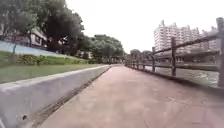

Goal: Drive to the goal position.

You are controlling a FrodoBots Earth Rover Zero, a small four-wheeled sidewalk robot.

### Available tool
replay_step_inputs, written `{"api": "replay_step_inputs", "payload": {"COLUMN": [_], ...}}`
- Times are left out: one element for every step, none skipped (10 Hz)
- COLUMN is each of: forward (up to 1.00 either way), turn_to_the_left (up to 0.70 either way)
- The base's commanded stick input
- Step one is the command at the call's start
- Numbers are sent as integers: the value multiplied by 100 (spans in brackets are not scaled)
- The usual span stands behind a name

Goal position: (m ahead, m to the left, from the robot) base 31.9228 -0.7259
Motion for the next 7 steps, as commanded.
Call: {"api": "replay_step_inputs", "payload": {"forward": [98,98,98,98,98,98,98], "turn_to_the_left": [0,0,0,-39,-39,-39,-39]}}
